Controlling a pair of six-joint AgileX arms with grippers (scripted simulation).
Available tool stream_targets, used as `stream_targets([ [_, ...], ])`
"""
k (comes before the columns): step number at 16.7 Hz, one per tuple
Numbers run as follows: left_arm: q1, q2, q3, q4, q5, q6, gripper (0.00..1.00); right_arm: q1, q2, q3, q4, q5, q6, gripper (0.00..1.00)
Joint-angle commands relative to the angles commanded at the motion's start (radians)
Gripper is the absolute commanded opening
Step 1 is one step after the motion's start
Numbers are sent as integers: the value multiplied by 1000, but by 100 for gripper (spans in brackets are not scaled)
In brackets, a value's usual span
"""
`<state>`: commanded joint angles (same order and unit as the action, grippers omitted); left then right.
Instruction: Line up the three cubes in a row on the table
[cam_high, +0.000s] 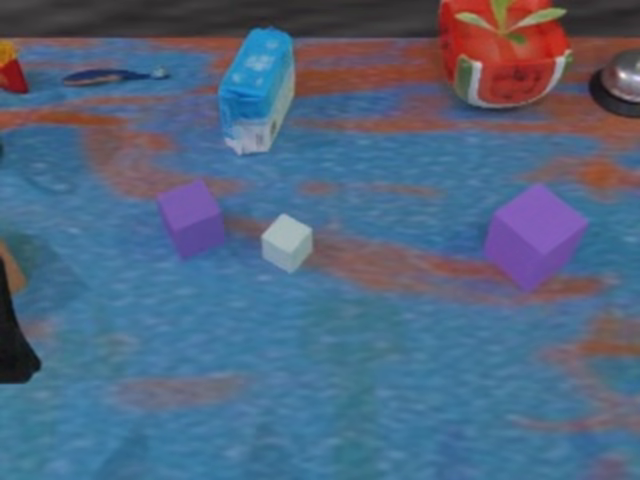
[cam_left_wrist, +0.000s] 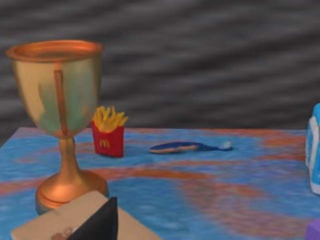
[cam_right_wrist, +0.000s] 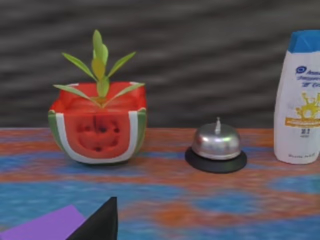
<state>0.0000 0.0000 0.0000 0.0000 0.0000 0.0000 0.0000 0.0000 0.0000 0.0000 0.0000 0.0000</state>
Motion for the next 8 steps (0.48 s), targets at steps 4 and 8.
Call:
stream_targets([
  [4,-14,21,30,-25,5,5,100,0,0,0,0,0,0,100],
  [8,-81,176,211,-164,26,27,100,0,0,0,0,0,0,100],
])
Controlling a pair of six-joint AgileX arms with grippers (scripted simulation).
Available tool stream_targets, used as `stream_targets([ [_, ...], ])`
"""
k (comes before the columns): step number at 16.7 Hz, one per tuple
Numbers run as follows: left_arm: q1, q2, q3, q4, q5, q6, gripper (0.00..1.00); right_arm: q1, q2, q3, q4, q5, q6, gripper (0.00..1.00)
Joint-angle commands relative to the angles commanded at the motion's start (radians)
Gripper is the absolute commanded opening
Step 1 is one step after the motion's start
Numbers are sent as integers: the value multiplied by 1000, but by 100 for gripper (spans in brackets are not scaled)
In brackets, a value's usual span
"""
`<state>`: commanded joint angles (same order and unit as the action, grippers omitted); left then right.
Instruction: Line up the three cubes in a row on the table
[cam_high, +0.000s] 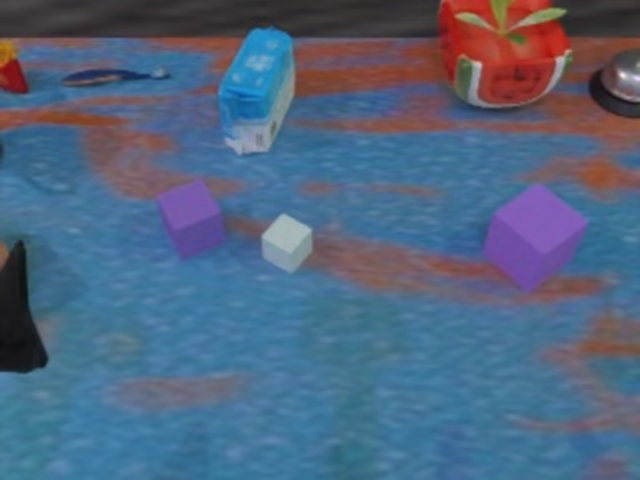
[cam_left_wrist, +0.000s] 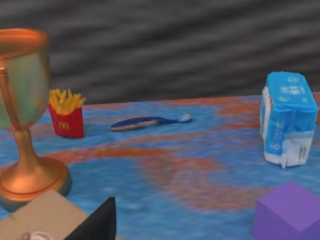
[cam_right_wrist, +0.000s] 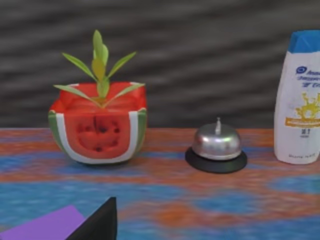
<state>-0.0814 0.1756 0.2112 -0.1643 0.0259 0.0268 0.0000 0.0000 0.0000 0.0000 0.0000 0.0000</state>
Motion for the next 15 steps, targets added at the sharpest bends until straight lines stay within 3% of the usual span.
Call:
stream_targets([
  [5,-119,421,387,-322,33,35,100,0,0,0,0,0,0,100],
  [15,-347,1614,1273,-1029,56,70,100,0,0,0,0,0,0,100],
])
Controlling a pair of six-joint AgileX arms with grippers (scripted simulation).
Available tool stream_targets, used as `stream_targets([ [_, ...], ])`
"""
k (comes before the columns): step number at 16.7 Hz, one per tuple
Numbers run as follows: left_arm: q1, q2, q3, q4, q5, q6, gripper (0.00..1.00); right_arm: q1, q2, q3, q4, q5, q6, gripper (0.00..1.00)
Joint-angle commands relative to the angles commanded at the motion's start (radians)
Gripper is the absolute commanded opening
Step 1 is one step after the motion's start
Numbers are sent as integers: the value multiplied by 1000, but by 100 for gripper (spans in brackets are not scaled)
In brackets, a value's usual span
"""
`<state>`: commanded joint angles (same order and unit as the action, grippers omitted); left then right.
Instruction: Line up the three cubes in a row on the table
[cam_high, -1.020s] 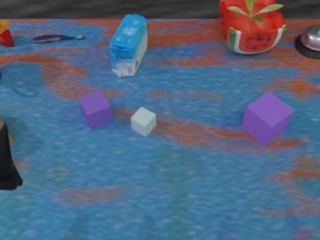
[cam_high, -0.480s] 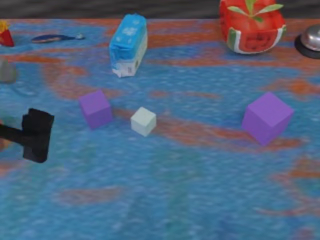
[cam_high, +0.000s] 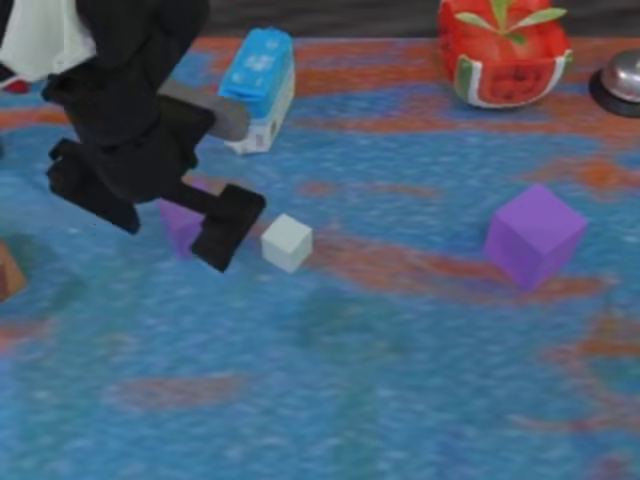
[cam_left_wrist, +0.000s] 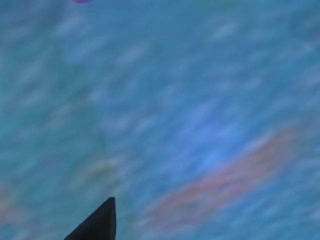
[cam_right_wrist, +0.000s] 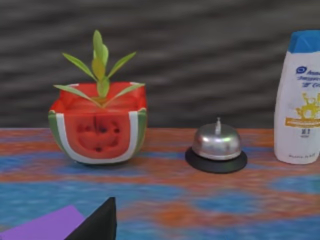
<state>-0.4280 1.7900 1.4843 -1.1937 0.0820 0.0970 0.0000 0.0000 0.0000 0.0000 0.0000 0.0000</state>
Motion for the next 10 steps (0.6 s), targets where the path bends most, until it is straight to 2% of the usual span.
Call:
stream_targets([
  [5,-64,412,418,-143,-34,-2,100,0,0,0,0,0,0,100],
  [10,-97,584,653,-154,-72,-6,100,0,0,0,0,0,0,100],
])
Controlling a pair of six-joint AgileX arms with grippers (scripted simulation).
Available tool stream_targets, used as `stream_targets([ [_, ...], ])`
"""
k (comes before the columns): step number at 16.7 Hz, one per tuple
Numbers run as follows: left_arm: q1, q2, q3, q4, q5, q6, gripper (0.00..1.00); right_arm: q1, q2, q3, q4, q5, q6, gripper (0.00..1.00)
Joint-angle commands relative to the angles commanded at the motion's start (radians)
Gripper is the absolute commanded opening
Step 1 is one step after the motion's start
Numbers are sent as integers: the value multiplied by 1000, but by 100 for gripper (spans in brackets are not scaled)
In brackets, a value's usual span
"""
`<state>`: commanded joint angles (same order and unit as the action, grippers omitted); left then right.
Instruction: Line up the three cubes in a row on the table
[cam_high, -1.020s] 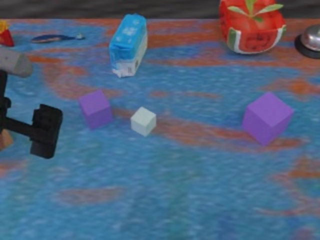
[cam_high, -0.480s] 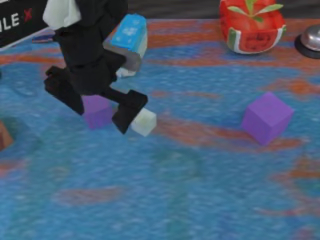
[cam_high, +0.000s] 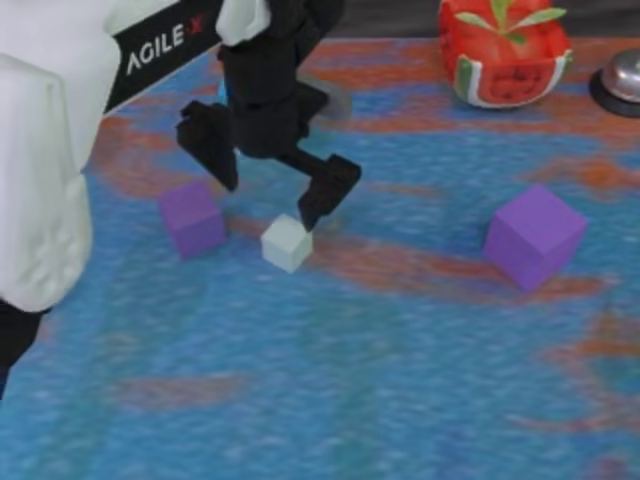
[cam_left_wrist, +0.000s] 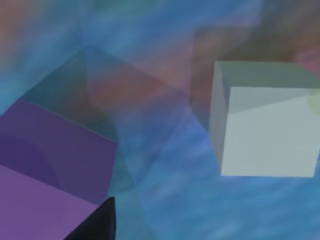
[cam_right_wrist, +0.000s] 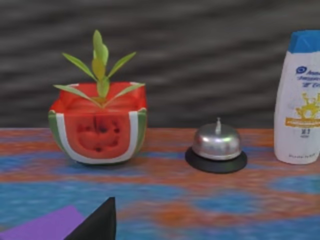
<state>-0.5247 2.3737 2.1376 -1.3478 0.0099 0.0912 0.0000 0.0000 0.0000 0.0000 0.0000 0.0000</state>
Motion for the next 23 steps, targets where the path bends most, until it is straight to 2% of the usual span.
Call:
stream_targets([
  [8,1,12,3,21,-4,1,100,0,0,0,0,0,0,100],
  [15,-1,67,-196,282,-4,2,100,0,0,0,0,0,0,100],
  [21,-1,77,-225,315,-4,2,100,0,0,0,0,0,0,100],
  [23,-1,77,-225,315,-4,2,85,0,0,0,0,0,0,100],
])
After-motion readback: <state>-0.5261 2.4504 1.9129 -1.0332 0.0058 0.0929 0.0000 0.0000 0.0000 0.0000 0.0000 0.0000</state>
